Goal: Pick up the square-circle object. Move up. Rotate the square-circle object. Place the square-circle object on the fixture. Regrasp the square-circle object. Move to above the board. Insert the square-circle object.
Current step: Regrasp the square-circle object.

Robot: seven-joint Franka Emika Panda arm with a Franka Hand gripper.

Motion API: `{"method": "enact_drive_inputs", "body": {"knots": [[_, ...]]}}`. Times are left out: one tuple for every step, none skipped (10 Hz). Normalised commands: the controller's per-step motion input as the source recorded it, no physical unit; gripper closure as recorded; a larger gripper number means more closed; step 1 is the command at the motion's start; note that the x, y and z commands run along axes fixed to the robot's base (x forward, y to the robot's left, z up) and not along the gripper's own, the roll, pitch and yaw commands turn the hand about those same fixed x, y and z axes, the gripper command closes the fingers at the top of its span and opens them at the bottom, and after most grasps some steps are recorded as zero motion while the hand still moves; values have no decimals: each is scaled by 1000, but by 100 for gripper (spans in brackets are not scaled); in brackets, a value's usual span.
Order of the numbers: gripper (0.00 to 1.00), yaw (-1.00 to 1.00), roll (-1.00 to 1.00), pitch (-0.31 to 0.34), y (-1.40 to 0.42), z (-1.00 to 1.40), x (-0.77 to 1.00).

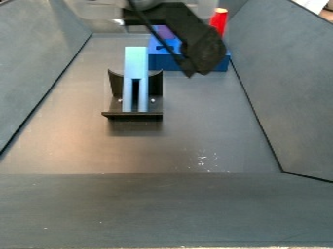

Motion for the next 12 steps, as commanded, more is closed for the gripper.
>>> {"method": "enact_drive_inputs", "body": {"knots": [[0, -14, 38, -98, 2, 24, -1000], [0, -9, 44, -105, 3, 22, -1000], [0, 10, 53, -118, 0, 17, -896], [0, 23, 60, -125, -3, 16, -762], [0, -896, 1000, -34, -928, -1000, -527], [0, -892, 1000, -37, -940, -1000, -402], [0, -894, 1000, -69, -871, -760, -172], [0, -902, 1000, -90, -688, -498, -57], [0, -908, 1000, -114, -388, -217, -10], [0, -908, 1000, -126, -225, -135, -9], [0, -916, 1000, -162, -30, -39, -31], [0, -916, 1000, -176, -18, -24, -34]]}}
